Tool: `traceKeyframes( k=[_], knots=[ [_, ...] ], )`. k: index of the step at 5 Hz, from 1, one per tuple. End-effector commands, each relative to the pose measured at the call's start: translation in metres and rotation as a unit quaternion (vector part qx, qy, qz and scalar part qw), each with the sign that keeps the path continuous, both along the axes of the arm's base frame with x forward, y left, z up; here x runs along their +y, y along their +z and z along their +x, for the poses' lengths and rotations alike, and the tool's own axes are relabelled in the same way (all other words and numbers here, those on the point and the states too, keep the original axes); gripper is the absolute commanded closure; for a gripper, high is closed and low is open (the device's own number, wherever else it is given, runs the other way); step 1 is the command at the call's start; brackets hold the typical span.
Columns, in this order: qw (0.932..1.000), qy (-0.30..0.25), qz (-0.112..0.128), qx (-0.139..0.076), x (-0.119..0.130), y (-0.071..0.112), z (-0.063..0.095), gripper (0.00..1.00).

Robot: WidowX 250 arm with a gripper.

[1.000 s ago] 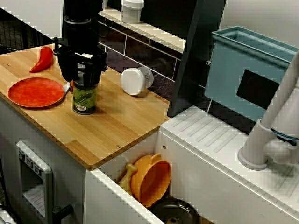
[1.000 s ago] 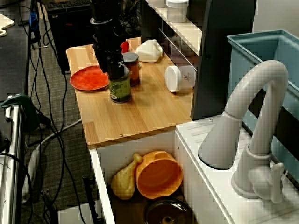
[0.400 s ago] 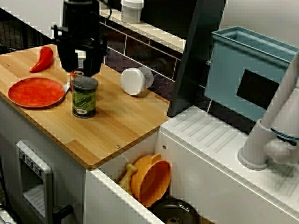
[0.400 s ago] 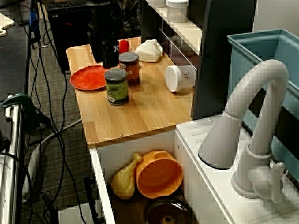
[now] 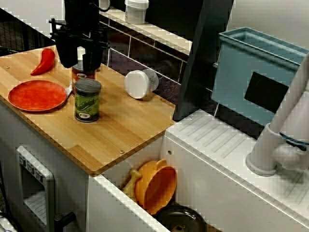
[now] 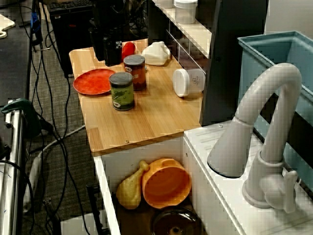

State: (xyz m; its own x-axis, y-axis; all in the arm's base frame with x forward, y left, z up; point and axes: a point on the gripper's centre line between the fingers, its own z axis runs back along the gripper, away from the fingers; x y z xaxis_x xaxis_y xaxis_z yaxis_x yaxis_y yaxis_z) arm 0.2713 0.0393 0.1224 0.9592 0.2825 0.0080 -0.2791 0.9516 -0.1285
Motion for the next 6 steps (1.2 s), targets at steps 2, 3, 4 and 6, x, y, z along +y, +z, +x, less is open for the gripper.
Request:
traceKeyframes(
  k=[2, 3, 4, 6],
  knots=[
    [0.9985, 0.017, 0.042, -0.029, 0.035, 0.008, 0.003, 1.0],
    [0.998, 0.012, 0.055, -0.03, 0.044, 0.002, 0.0, 1.0],
    [0.9966, 0.007, 0.076, -0.031, 0.056, -0.007, -0.004, 1.0],
    [0.9937, 0.004, 0.103, -0.045, 0.066, -0.025, -0.005, 1.0]
  ],
)
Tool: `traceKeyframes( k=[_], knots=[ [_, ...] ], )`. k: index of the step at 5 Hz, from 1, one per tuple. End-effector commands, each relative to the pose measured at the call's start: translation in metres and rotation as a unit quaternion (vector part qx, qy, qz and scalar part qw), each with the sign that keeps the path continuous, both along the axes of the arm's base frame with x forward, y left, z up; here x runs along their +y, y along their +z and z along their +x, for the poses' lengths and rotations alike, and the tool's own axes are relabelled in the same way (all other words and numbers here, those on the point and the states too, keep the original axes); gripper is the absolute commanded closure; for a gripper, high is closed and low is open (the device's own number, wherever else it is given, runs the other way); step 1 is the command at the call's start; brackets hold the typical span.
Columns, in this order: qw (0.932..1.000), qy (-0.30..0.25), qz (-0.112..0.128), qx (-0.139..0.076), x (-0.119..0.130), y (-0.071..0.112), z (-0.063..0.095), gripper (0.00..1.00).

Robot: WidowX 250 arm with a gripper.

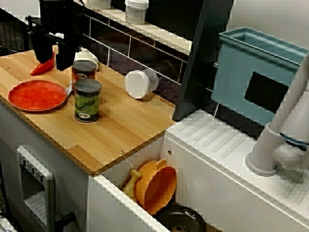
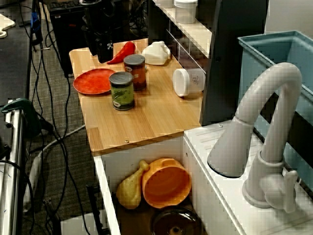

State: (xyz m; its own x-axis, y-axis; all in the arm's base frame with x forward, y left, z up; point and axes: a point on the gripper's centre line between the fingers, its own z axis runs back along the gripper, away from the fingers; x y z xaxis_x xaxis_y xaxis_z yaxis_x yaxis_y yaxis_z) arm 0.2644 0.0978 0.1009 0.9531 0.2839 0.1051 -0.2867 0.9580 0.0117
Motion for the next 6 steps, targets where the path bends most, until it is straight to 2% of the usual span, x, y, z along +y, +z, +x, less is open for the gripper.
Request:
traceKeyframes(
  k=[1, 3, 4, 6],
  knots=[
    [0.9992, -0.002, 0.035, -0.019, 0.009, -0.012, 0.005, 1.0],
    [0.9982, -0.012, 0.056, -0.016, 0.01, -0.032, 0.008, 1.0],
    [0.9985, -0.01, 0.053, -0.009, 0.005, -0.038, 0.011, 1.0],
    [0.9997, 0.018, 0.005, 0.013, -0.018, -0.026, 0.028, 1.0]
  ],
)
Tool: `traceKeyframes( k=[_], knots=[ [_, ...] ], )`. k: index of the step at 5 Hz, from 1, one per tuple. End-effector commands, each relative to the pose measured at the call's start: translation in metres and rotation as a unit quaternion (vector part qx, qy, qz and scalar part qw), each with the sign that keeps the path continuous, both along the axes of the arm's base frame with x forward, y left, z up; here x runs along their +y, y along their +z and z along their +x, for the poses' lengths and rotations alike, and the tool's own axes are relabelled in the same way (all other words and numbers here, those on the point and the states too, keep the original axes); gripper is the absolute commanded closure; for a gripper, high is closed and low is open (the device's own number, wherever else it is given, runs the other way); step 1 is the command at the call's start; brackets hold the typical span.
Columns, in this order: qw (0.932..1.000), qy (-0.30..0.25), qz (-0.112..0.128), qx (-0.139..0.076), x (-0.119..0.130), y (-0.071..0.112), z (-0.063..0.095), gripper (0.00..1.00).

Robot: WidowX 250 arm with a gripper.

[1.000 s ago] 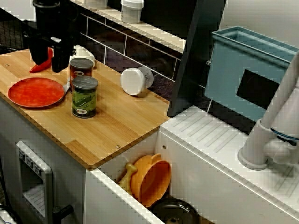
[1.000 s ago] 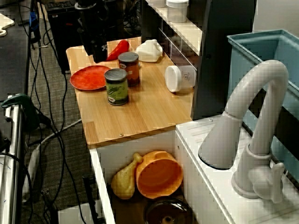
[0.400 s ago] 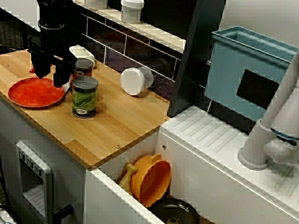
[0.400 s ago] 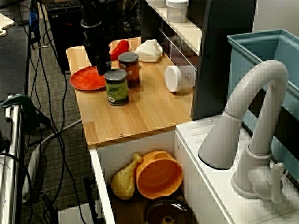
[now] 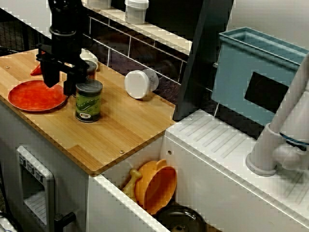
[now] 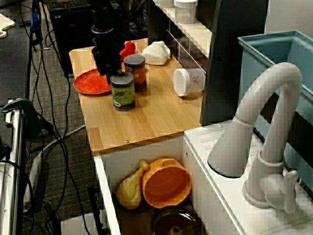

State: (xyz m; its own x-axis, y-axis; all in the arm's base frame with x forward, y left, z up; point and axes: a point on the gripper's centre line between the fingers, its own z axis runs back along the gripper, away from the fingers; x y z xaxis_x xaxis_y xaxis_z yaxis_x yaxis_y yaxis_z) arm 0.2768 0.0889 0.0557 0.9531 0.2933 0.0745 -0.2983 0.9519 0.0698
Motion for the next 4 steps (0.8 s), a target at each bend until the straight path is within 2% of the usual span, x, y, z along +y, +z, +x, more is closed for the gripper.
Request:
traceKeyframes(
  k=[1, 3, 4],
  knots=[
    [0.9988, 0.017, -0.044, 0.01, -0.024, 0.023, 0.021, 1.0],
    [0.9978, 0.012, -0.058, 0.03, -0.04, 0.021, 0.012, 1.0],
    [0.998, 0.011, -0.054, 0.03, -0.044, 0.018, 0.008, 1.0]
  ],
)
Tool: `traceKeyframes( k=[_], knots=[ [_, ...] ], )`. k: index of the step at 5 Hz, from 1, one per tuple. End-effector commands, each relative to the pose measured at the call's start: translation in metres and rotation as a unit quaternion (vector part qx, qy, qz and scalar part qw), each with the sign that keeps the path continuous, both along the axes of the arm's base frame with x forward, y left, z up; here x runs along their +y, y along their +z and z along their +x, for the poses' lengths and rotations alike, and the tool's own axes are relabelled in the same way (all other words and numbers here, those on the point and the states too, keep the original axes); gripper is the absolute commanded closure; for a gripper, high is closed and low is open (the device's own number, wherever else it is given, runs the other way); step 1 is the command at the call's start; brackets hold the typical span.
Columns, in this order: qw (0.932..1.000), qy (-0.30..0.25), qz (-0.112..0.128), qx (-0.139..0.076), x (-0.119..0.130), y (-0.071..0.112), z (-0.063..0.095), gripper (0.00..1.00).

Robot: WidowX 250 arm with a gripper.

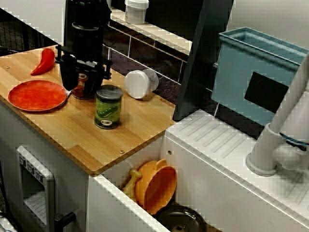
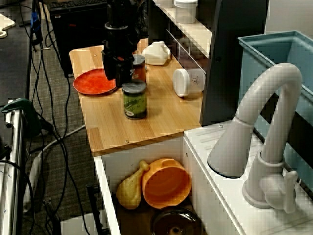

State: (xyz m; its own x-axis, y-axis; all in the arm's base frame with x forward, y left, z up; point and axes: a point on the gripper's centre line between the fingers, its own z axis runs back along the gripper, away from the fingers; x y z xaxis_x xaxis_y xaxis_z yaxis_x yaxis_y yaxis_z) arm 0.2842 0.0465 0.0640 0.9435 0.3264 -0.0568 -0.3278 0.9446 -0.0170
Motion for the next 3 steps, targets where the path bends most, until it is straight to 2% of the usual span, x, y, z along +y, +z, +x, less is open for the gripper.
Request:
traceKeyframes(
  k=[1, 2, 3],
  knots=[
    [0.9997, -0.004, 0.007, -0.021, -0.001, 0.012, -0.003, 1.0],
    [0.9995, 0.008, 0.008, -0.03, 0.013, 0.02, -0.004, 1.0],
    [0.999, 0.027, 0.001, -0.037, 0.039, 0.033, -0.006, 1.0]
  ],
)
